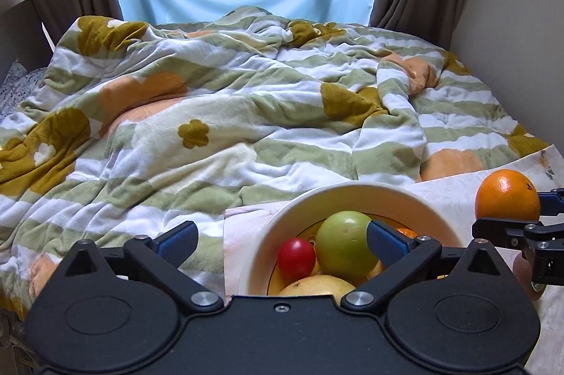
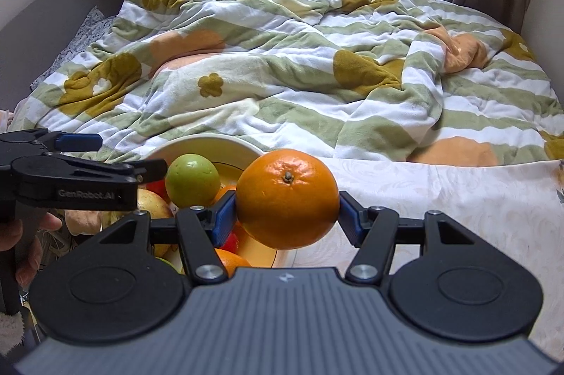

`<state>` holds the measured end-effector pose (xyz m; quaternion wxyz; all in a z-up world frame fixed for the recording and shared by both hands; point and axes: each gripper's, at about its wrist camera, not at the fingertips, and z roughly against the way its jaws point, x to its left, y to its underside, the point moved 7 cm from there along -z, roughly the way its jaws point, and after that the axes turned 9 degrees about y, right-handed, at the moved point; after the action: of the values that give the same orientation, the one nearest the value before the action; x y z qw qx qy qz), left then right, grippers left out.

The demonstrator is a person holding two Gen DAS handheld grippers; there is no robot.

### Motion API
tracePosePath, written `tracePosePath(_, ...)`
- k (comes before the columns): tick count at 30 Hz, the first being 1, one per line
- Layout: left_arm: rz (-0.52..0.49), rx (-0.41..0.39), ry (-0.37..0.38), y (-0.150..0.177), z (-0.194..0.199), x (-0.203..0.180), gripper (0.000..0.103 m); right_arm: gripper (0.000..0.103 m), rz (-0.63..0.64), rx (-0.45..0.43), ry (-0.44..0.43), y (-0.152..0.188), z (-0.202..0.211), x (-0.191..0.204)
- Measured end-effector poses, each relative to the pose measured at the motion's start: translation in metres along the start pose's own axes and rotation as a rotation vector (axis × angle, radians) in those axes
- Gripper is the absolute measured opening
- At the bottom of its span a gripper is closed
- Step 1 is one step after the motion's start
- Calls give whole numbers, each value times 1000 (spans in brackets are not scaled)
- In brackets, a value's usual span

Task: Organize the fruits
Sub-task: 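Open both tools to release the tomato and orange into the dish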

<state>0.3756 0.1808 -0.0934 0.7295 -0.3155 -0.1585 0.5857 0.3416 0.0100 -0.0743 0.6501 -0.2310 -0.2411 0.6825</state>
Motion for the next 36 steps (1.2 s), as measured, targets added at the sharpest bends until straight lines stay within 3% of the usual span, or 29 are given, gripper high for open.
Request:
tracePosePath(13, 56, -37, -57, 22, 45, -5, 103, 76, 98, -4, -58, -3, -10, 12)
tracePosePath(29, 90, -16, -77, 45, 50, -9, 103, 77, 117, 45, -113, 10, -38, 30)
tracePosePath(30, 88, -17, -76, 45, 51, -10, 103, 79, 118, 36, -113, 10, -37, 30)
tracePosePath(32, 86, -19, -73, 45, 52, -12, 103, 99, 132, 0, -113, 7, -30, 32)
tracePosePath(36, 83, -27, -65, 44, 57, -16, 103, 103, 152, -50, -75, 1, -19, 31)
